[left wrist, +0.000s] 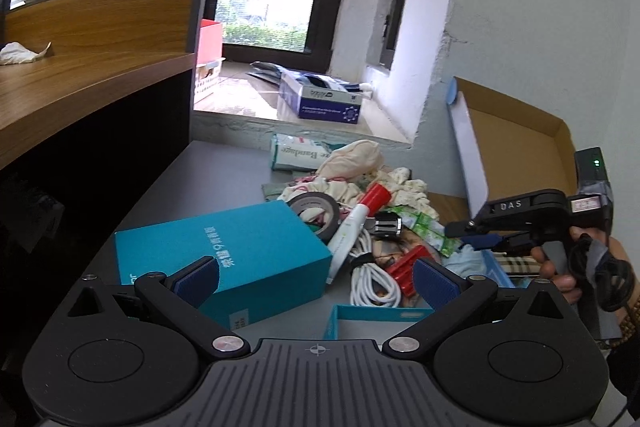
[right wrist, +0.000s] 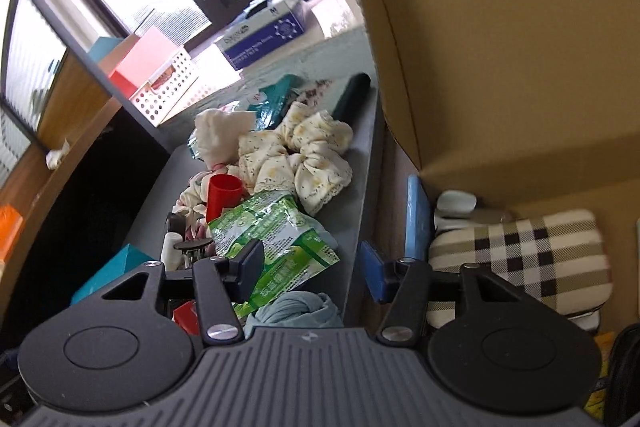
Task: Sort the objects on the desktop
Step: 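Reach the right gripper into the pile and grasp the green wrapped packet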
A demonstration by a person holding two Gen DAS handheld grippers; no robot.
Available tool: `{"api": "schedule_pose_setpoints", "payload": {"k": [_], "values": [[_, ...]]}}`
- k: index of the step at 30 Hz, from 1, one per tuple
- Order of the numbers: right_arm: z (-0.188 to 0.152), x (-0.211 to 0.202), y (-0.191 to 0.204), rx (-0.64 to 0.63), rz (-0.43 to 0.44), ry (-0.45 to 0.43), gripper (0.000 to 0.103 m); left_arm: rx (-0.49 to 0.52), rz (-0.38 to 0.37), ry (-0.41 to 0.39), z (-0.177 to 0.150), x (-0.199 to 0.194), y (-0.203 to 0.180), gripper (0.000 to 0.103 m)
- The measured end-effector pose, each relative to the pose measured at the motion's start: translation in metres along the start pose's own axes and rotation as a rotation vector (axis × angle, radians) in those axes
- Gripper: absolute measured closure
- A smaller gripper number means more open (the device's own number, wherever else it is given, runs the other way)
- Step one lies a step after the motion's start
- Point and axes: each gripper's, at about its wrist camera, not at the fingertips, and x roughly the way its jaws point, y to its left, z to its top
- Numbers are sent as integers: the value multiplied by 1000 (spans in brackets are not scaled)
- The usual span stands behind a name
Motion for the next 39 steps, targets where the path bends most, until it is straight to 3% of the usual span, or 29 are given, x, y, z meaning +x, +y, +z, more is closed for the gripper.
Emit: {"api": "schedule_pose_setpoints", "payload": {"k": [1, 4, 6, 7, 11, 18, 30, 35, 39], "values": [[0, 2, -2, 11, 7, 5, 66, -5, 1, 6, 0, 1, 1, 0], [0, 8, -6, 47, 26, 12, 74, -20, 2, 15, 0, 3, 4, 0], [0, 10, -10, 77, 36, 8, 83, -19, 8, 14, 0, 2, 5, 0], [0, 8, -12, 91, 41, -3, 93, -17, 12, 13, 0, 2, 5, 0], [1, 2, -17, 140, 63, -41, 100, -24, 15, 13, 0, 2, 6, 0], [10, -20, -1, 138, 135, -96, 101, -33, 9, -2, 1, -4, 7, 0], [36, -66, 77, -43, 204, -161, 102, -53, -38, -40, 0, -26, 19, 0], [35, -67, 89, -141, 135, -127, 101, -50, -42, -51, -2, -34, 21, 0], [24, -66, 70, -101, 98, -62, 95, -33, -30, -58, -3, -36, 20, 0]]}}
